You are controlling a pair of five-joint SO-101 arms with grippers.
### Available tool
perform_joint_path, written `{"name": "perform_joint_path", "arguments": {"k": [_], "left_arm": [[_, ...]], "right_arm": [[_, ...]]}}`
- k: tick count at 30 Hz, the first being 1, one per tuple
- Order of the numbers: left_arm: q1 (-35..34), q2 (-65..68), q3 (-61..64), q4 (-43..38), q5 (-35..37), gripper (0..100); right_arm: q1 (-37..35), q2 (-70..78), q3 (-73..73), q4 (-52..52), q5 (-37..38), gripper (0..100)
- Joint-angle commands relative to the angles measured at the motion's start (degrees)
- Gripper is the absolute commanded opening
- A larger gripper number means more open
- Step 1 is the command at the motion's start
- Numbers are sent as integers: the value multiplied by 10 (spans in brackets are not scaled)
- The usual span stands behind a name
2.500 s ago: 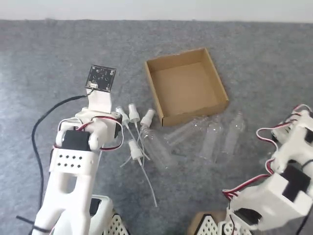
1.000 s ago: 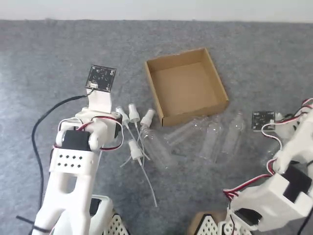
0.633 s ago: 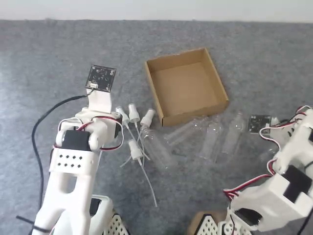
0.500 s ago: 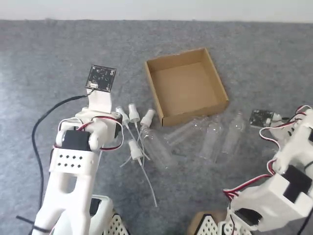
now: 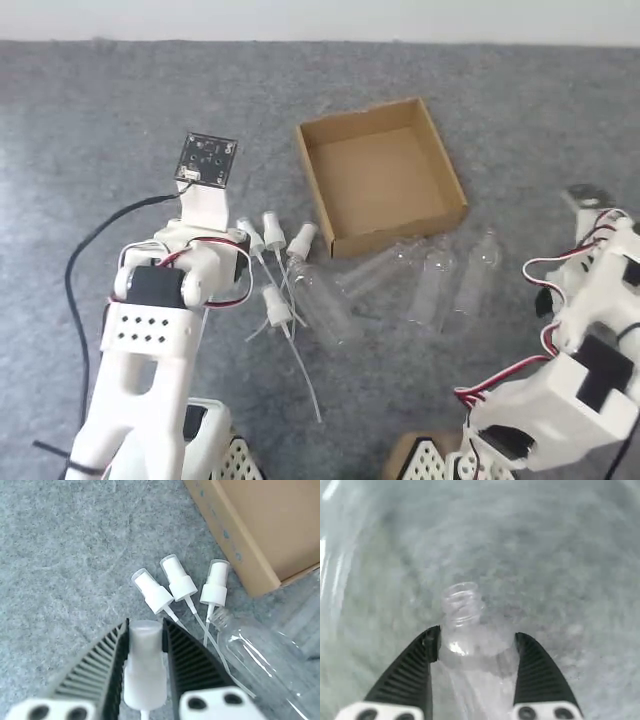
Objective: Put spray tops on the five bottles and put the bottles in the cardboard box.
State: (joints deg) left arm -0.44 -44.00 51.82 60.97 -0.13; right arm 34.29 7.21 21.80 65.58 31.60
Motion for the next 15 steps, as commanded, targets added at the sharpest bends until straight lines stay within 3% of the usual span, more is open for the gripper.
{"name": "perform_joint_path", "arguments": {"k": [1, 7, 12, 15], "left_arm": [[0, -19, -3, -12, 8, 12], [0, -19, -3, -12, 8, 12], [0, -19, -3, -12, 8, 12], [0, -19, -3, -12, 8, 12]], "right_arm": [[-7, -1, -15, -70, -139, 24], [-21, -2, -11, -107, -173, 50], [-34, -1, -8, -92, -142, 221], [-36, -1, -11, -83, -136, 269]]}}
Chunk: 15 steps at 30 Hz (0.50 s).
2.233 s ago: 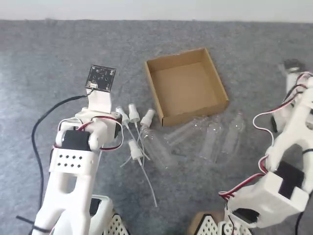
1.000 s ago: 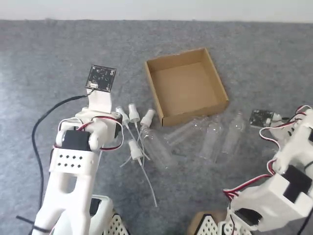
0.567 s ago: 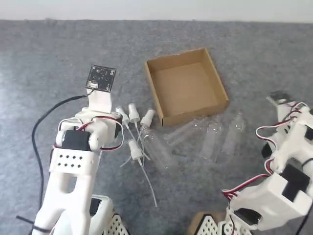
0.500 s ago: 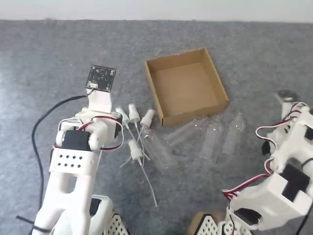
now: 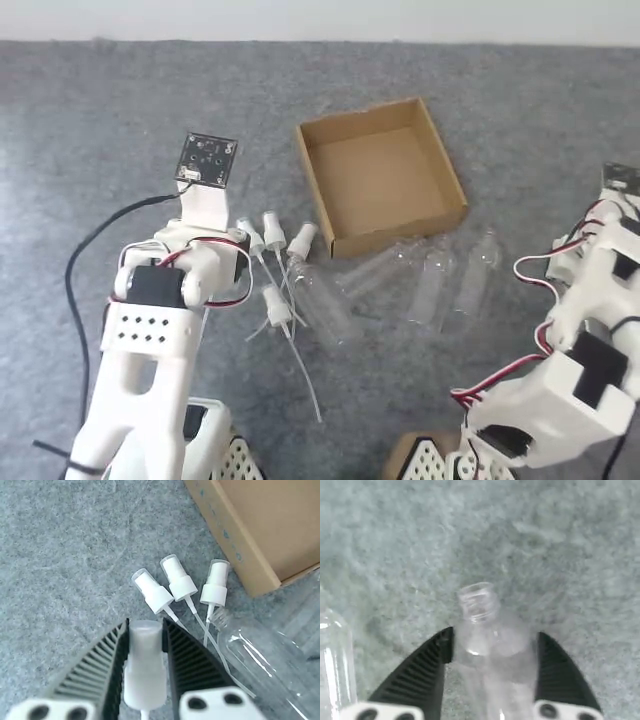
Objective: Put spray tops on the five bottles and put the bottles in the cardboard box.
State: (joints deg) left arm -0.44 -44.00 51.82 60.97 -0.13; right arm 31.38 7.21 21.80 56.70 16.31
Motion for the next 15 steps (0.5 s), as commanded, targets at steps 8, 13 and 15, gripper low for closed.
{"name": "perform_joint_path", "arguments": {"k": [8, 13, 15], "left_arm": [[0, -19, -3, -13, 8, 13], [0, -19, -3, -13, 8, 13], [0, -19, -3, -14, 8, 13]], "right_arm": [[-33, -7, -12, 15, 153, 268], [-11, -1, -26, 36, 230, 267], [-1, -1, -32, 36, 236, 267]]}}
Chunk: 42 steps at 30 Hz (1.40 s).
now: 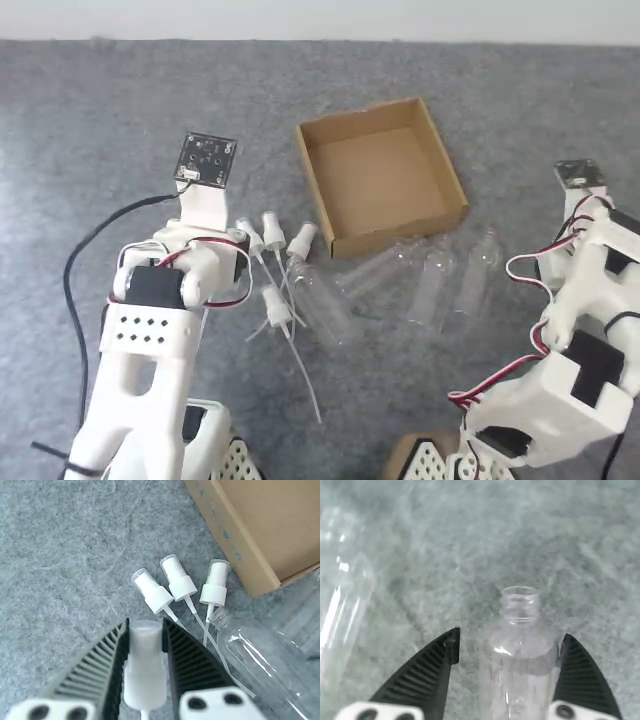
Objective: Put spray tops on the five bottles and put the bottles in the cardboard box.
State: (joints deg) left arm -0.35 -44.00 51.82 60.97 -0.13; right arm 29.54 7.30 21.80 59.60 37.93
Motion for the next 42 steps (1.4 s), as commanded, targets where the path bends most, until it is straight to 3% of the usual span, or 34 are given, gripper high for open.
{"name": "perform_joint_path", "arguments": {"k": [1, 6, 10, 17, 19, 21, 26, 35, 39, 42], "left_arm": [[-1, -19, -3, -14, 8, 13], [-1, -19, -3, -13, 8, 13], [-1, -19, -3, -13, 8, 13], [-1, -19, -3, -12, 8, 13], [-1, -18, -3, -12, 9, 13], [-1, -18, -3, -12, 9, 13], [-1, -18, -31, -12, 10, 13], [0, -18, -139, -11, 38, 12], [18, -14, -263, 15, 85, 11], [53, -14, -355, 32, 113, 11]], "right_arm": [[20, -2, -33, 7, 23, 267], [18, -2, -33, 43, 111, 267], [17, -2, -33, 44, 113, 263], [17, -2, -30, 44, 113, 20], [17, -5, -33, 48, 113, 6], [17, -10, -34, 49, 105, 6], [-4, -65, -65, 76, -3, 5], [-167, -301, -67, 151, -131, 5], [-305, -413, -30, 145, -215, 5], [-429, -492, 31, 108, -229, 5]]}}
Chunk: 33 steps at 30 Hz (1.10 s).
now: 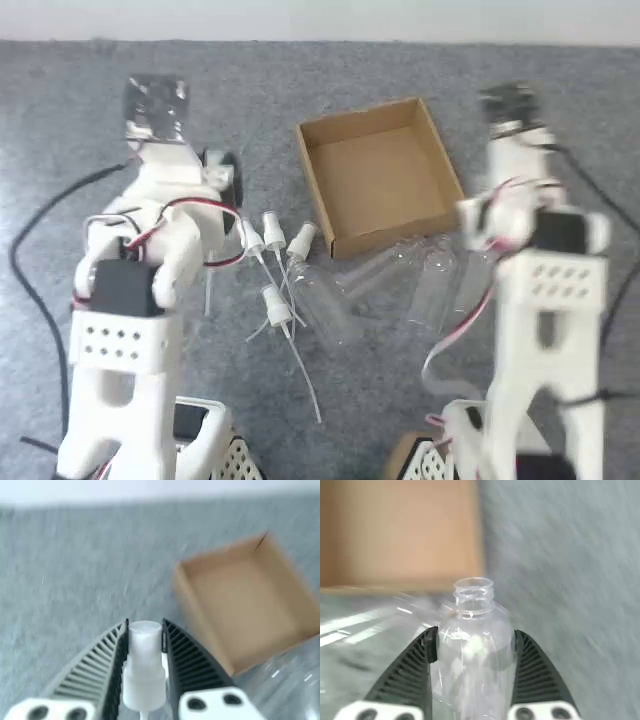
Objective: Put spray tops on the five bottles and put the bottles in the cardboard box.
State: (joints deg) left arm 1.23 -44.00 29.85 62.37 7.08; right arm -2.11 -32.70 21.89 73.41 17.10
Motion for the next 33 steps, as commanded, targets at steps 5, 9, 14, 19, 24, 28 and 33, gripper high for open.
{"name": "perform_joint_path", "arguments": {"k": [5, 9, 14, 19, 24, 28, 33], "left_arm": [[58, -18, -211, -22, 121, 10], [55, -19, -216, -76, 198, 10], [54, -19, -205, -91, 247, 10], [40, -15, -185, -135, 260, 10], [9, -19, -100, -211, 262, 10], [9, -19, -73, -215, 285, 10], [7, -20, -85, -214, 290, 10]], "right_arm": [[-264, -196, 140, -114, -32, 5], [-334, -244, 235, -190, -69, 5], [-386, -276, 285, -218, -71, 5], [-407, -296, 287, -210, -73, 5], [-407, -303, 287, -200, -73, 5], [-407, -301, 287, -203, -73, 5], [-407, -300, 293, -205, -73, 6]]}}
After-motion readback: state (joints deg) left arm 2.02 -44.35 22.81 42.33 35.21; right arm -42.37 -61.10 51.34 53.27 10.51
